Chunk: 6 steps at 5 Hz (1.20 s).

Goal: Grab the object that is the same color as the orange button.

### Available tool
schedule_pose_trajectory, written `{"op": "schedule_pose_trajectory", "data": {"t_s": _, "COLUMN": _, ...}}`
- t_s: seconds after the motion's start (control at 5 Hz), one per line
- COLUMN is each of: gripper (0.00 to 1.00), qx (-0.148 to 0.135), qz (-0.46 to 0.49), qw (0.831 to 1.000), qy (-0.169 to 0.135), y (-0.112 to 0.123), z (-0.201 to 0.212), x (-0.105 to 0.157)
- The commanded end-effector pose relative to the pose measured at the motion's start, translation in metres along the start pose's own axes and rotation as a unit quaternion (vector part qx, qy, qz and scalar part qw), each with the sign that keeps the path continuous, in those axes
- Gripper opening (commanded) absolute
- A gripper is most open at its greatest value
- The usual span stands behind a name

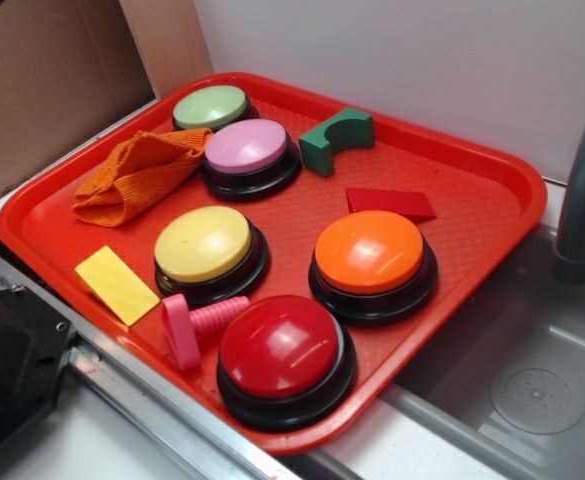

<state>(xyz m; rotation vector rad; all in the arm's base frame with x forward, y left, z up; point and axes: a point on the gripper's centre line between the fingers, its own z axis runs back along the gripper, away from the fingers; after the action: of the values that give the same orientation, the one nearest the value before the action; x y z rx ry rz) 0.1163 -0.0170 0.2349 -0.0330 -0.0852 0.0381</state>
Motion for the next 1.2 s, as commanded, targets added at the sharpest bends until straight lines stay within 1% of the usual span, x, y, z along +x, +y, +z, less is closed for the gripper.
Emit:
{"op": "schedule_pose_trajectory", "data": {"t_s": 0.0, "gripper": 1.00, "qx": 0.000, "qz": 0.000, "qw": 1.000, "qy": 0.000, "y": 0.000, "z": 0.000, "x": 0.000}}
{"op": "schedule_pose_trajectory", "data": {"t_s": 0.2, "gripper": 1.00, "qx": -0.057, "qz": 0.051, "qw": 0.996, "qy": -0.045, "y": 0.021, "z": -0.032, "x": 0.013}}
{"op": "schedule_pose_trajectory", "data": {"t_s": 0.4, "gripper": 1.00, "qx": -0.020, "qz": 0.101, "qw": 0.994, "qy": -0.046, "y": 0.038, "z": -0.065, "x": 0.025}}
{"op": "schedule_pose_trajectory", "data": {"t_s": 0.6, "gripper": 1.00, "qx": 0.024, "qz": 0.187, "qw": 0.980, "qy": -0.056, "y": 0.076, "z": -0.106, "x": 0.030}}
{"op": "schedule_pose_trajectory", "data": {"t_s": 0.8, "gripper": 1.00, "qx": 0.041, "qz": 0.224, "qw": 0.972, "qy": -0.056, "y": 0.100, "z": -0.140, "x": 0.038}}
{"op": "schedule_pose_trajectory", "data": {"t_s": 1.0, "gripper": 1.00, "qx": 0.032, "qz": 0.234, "qw": 0.969, "qy": -0.075, "y": 0.110, "z": -0.173, "x": 0.052}}
